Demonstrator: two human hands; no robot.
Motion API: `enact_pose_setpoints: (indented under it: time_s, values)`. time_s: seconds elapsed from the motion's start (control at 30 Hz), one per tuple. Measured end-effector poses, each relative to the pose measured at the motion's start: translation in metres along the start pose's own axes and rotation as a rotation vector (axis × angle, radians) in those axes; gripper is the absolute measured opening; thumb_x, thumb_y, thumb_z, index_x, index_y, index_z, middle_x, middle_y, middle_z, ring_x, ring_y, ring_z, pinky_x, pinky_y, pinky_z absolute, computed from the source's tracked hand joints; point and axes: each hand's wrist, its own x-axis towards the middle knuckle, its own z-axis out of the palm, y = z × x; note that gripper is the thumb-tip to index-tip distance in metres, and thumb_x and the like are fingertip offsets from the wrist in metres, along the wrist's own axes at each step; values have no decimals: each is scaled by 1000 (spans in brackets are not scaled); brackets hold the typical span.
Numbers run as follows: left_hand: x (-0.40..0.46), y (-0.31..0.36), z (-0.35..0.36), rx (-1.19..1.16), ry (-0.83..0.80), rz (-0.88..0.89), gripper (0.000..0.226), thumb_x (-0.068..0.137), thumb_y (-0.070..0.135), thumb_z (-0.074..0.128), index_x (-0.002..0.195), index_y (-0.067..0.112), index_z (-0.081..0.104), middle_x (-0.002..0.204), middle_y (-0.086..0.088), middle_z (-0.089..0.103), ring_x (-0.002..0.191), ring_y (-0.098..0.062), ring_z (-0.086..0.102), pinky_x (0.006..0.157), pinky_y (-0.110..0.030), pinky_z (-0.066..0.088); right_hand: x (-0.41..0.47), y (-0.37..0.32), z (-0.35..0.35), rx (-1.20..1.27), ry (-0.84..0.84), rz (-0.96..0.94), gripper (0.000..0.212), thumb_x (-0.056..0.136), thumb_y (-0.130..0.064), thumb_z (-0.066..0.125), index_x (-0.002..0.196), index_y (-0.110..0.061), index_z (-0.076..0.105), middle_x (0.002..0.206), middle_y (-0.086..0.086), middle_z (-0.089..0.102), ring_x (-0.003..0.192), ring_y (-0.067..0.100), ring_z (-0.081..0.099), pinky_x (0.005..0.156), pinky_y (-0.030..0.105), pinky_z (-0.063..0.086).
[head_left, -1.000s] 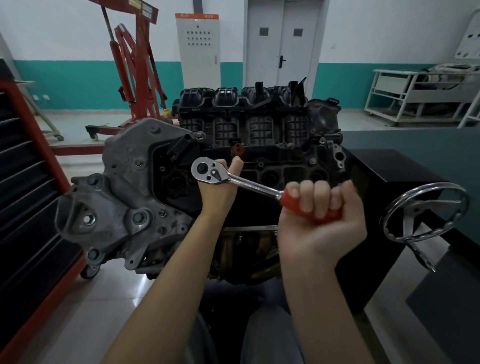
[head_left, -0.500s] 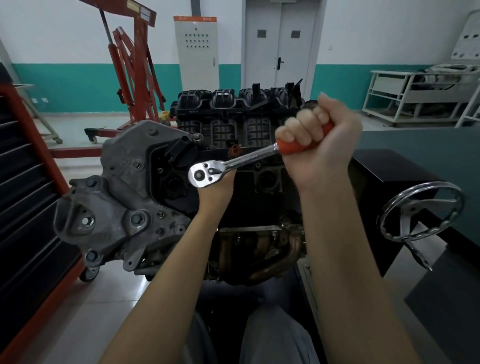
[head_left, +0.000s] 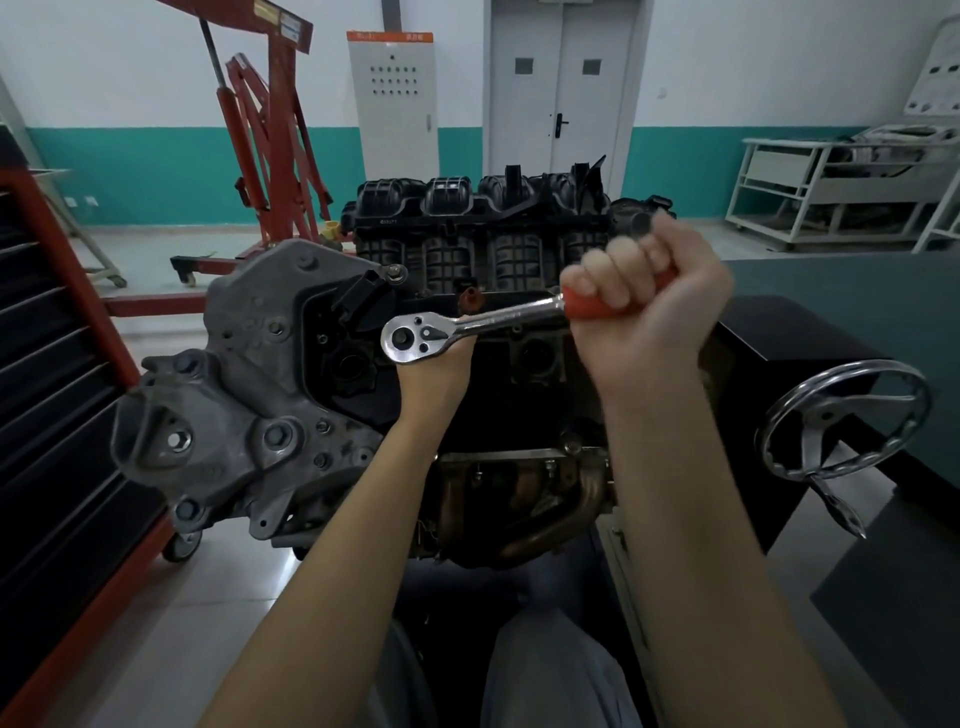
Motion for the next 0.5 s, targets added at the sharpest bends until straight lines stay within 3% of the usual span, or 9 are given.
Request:
enact_pose_setpoints:
  time_s: [0.17, 0.33, 0.43, 0.5]
  values:
    - [-3, 2, 2, 65, -67, 84, 59, 85, -1, 58, 42, 33, 34, 40, 19, 36, 38, 1, 33, 44, -7, 28, 31, -11, 18, -76, -30, 160, 43, 90, -10, 42, 48, -17, 35, 38, -6, 27, 34, 9, 24, 41, 18, 29]
    - [-4, -2, -2, 60, 27, -40, 35, 88, 18, 67, 62, 29, 45, 62, 18, 47, 53, 2, 44, 47, -6, 39, -16, 8, -9, 56, 93, -69, 43, 92, -12, 41, 51, -20, 36, 41, -7, 28, 38, 10, 24, 44, 20, 30]
    - [-3, -1, 1, 44, -6, 103, 52, 87, 4, 64, 54, 19, 27, 44, 17, 31, 40, -2, 30, 43, -9, 27, -56, 26, -26, 178, 157, -172, 45, 93, -16, 40, 48, -21, 37, 42, -6, 29, 40, 11, 29, 47, 24, 39]
    - [-2, 3, 3, 54, -36, 112, 53, 87, 0, 62, 55, 19, 24, 39, 16, 27, 37, -2, 27, 44, -9, 26, -64, 30, -30, 203, 155, -186, 46, 93, -17, 39, 47, -20, 37, 42, -5, 29, 41, 12, 30, 48, 25, 41]
